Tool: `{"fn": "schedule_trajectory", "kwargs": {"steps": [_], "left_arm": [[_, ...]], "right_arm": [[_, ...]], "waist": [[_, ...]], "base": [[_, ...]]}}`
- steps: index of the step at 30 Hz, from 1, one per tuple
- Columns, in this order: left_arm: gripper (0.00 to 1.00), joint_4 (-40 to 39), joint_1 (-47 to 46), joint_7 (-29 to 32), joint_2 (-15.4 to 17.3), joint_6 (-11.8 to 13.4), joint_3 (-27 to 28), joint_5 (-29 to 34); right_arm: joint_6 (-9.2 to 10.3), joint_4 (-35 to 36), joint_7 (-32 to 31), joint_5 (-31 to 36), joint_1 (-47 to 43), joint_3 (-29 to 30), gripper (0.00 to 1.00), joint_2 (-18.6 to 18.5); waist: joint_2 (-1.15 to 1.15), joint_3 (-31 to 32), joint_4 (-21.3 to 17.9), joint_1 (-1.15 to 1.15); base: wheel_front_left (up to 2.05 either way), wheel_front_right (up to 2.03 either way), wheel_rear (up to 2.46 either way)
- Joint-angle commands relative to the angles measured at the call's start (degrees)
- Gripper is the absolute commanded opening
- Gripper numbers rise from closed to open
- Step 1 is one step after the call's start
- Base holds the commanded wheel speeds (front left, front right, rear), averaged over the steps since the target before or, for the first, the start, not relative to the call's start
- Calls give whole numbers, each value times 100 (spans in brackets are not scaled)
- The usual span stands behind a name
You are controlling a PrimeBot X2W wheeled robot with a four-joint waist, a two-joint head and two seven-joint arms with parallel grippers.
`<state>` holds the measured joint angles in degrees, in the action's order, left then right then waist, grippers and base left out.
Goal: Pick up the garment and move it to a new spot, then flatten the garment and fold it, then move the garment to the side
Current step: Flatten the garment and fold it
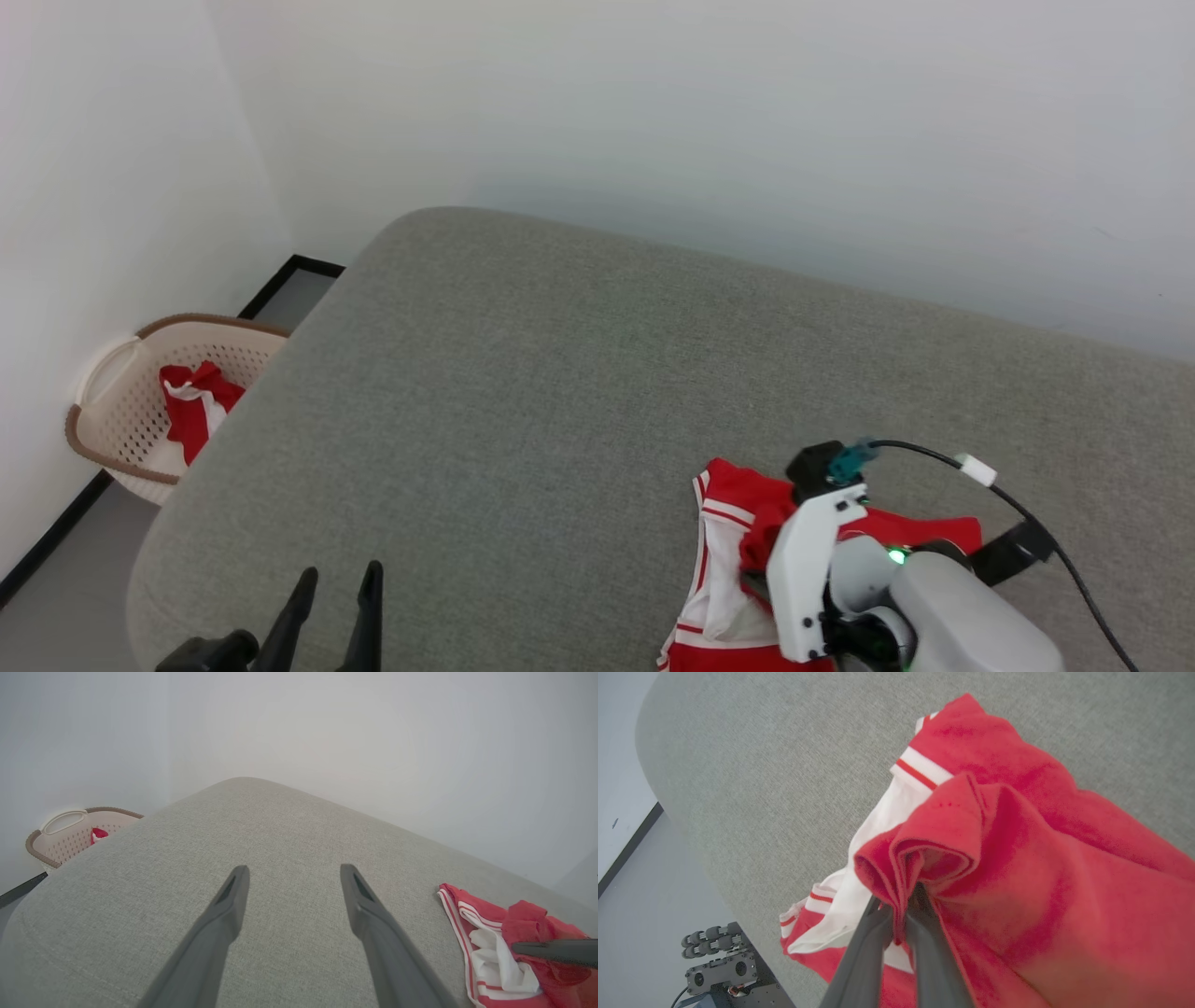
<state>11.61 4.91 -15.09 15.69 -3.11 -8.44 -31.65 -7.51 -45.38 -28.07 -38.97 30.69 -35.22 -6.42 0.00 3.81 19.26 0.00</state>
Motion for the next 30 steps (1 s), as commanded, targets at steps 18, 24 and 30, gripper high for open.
{"fn": "schedule_trajectory", "kwargs": {"steps": [18, 24, 30], "left_arm": [[100, -30, 23, 0, -142, -69, 276, 220], [100, -94, 56, 0, -176, -68, 363, 300], [100, -198, 110, 0, -187, -81, 467, 445]], "right_arm": [[5, 852, 651, -707, 517, -1273, 100, -1], [5, 1351, 881, -906, 516, -1422, 100, -237], [5, 1794, 1340, -915, 360, -1310, 100, -689]], "waist": [[0, 48, -495, 0], [0, 59, -721, 0], [0, 69, -1012, 0]], "base": [[0, 0, 0], [0, 0, 0], [0, 0, 0]]}}
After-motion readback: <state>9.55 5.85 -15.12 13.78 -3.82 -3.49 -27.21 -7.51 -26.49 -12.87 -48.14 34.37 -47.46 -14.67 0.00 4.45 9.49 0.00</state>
